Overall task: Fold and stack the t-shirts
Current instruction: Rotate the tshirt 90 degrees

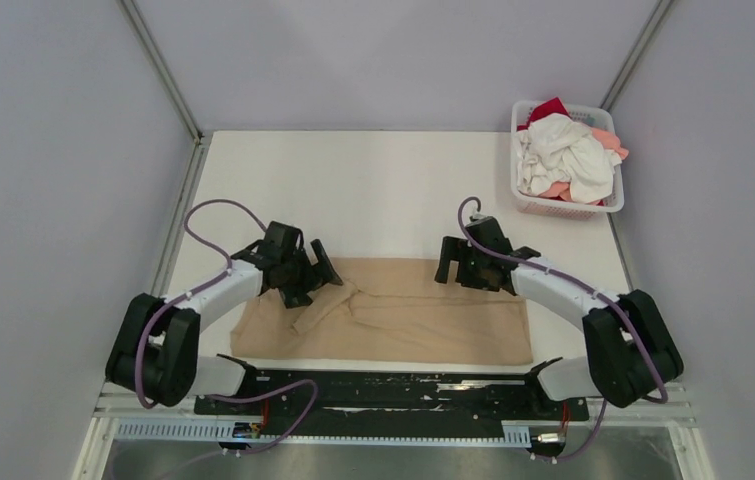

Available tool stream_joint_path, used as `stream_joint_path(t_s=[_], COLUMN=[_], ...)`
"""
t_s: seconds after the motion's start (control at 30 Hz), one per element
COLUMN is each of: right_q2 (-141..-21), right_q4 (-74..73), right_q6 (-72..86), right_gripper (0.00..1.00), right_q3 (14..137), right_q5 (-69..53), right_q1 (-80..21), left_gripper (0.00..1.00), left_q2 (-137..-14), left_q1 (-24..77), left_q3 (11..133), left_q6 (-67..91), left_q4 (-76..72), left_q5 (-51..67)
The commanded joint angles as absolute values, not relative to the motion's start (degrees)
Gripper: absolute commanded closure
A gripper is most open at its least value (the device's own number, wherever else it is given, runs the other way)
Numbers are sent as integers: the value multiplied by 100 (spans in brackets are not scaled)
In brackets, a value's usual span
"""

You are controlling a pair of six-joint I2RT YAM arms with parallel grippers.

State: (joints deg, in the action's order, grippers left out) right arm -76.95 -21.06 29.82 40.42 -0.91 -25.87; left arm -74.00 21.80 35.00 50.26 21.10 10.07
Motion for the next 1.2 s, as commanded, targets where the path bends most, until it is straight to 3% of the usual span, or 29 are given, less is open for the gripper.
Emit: stream_joint_path(t_s=[0.0,0.17,0.3,0.43,0.6,0.67,0.83,1.03,1.17], right_q2=[-8131,-8520,-8687,-8467,-8643,-9008,-9618,-10159,-9784], right_q4=[-1587,-1582,-1566,-1551,-1085,-886,-1057,-1005,-1056], right_q6=[2939,2936,3054,3075,2923,2828,2669,2757,2687], right_gripper=[0,0,0,0,0,0,0,0,0], right_q3=[4341,4561,4356,3924,3983,4216,4949,5621,5527], right_q5=[281,318,-440,-1266,-2682,-2901,-2672,-2422,-2201], right_q1=[-2568,-2488,-2532,-2939,-4235,-4876,-5619,-5909,-5961], left_gripper=[0,0,0,0,0,0,0,0,0], left_q2=[-8610,-10102,-11203,-13061,-15207,-15685,-15369,-15994,-16147], left_q1=[1649,1281,1160,1012,970,935,878,872,875], left_q3=[3874,5480,7184,9646,13820,14521,13684,14163,14456], left_q6=[5019,4659,4290,3652,2875,2992,3298,4202,4452], left_q4=[1136,1711,2213,3106,4430,4373,2965,1839,1533], left_q5=[1370,1123,1024,1109,2625,2862,3221,4093,4145])
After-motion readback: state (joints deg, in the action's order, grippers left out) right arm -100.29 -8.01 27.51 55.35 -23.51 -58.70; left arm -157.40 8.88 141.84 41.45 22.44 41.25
